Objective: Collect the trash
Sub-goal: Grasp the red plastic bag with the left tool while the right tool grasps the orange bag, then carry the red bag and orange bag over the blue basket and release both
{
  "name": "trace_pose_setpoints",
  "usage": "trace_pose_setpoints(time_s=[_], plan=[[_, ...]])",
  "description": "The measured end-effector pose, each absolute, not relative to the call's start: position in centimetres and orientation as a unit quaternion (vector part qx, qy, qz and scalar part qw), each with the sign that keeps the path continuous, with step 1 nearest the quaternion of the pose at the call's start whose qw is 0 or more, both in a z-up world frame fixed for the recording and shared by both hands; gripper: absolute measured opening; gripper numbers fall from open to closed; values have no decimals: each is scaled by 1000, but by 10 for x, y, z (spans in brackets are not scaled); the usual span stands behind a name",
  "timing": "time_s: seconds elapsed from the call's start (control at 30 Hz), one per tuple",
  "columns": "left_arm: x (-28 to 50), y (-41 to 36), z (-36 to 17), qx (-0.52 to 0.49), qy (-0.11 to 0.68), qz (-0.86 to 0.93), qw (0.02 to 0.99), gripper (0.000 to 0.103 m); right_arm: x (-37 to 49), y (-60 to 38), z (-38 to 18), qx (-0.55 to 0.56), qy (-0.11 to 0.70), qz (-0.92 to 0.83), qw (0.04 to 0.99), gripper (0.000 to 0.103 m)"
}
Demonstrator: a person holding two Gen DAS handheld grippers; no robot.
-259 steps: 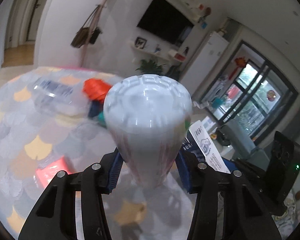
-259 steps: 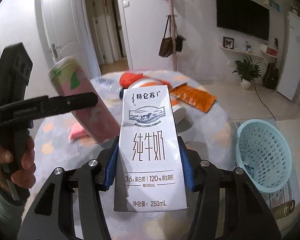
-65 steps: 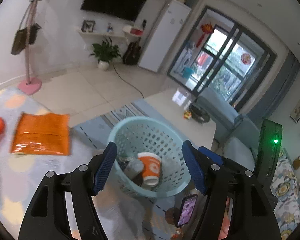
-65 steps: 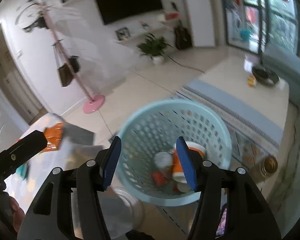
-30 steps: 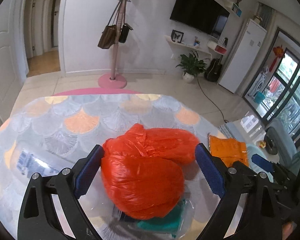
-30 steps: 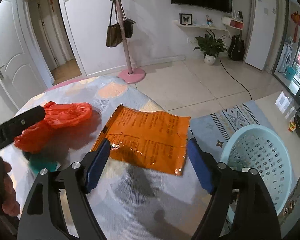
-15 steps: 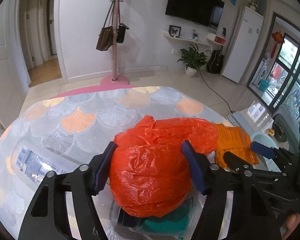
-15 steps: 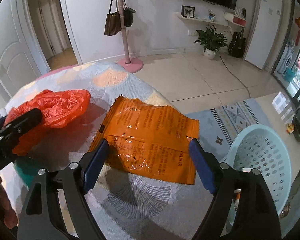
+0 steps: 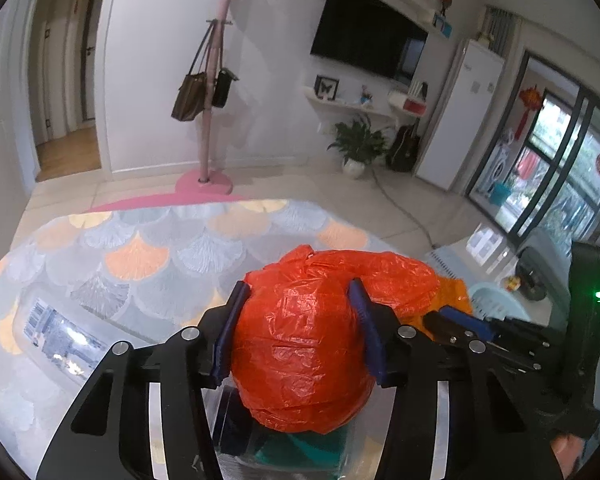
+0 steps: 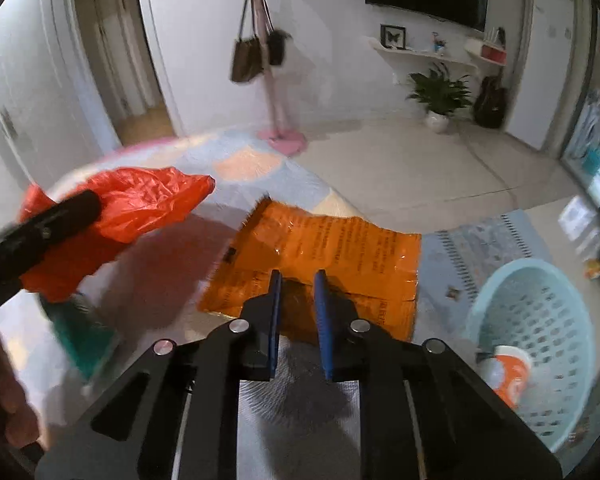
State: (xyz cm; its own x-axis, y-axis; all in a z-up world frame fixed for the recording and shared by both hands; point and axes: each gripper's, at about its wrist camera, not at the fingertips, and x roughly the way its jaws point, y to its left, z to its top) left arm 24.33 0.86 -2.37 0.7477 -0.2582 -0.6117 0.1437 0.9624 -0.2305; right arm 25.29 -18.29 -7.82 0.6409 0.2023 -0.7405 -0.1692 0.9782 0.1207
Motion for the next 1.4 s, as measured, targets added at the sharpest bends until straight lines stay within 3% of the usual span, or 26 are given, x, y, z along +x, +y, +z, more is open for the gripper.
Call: trace_pose_setpoints(time_s=[0.07,0.13,0.17,0.27,0.3,0.33,0.37,0.5,0.57,0.67,0.77,0.83,0.87,0.9,0.93,1.4], plan=[[241,11,-20,-90,328,-111,934,49,250,-191,-74,40,406,111,906,22],[240,12,-18,-93,319,-113,936,49,250,-192,-76,36,422,104,900,62],[240,12,-17,-95,317,-115,936,49,251,-190,-76,30,426,97,899,70],[241,15,-16,-107,314,-120,936,49,248,-181,-74,18,437,104,893,71],[240,15,-16,-108,312,-121,936,49,250,-175,-73,15,447,109,888,77],[240,15,-16,-108,311,-121,937,49,253,-169,-74,8,460,112,881,89],[240,16,-17,-109,310,-121,936,49,258,-163,-77,2,477,116,871,93],[240,24,-16,-121,307,-122,936,49,272,-144,-86,-37,489,78,868,93],[239,28,-15,-126,303,-124,936,49,277,-146,-86,-35,480,70,874,91],[239,31,-14,-132,302,-127,936,49,276,-151,-84,-36,470,68,880,74],[240,30,-15,-132,302,-130,935,49,275,-156,-80,-36,471,79,878,53],[239,27,-16,-131,302,-135,935,49,275,-155,-78,-40,472,86,877,29],[238,26,-15,-128,300,-137,935,49,273,-155,-78,-38,472,90,876,25],[237,25,-14,-126,297,-138,936,49,273,-155,-77,-32,475,95,874,13],[236,25,-13,-123,294,-140,937,49,273,-157,-76,-22,478,102,872,9],[222,23,7,-119,266,-155,944,49,217,-184,-26,24,401,141,905,4]])
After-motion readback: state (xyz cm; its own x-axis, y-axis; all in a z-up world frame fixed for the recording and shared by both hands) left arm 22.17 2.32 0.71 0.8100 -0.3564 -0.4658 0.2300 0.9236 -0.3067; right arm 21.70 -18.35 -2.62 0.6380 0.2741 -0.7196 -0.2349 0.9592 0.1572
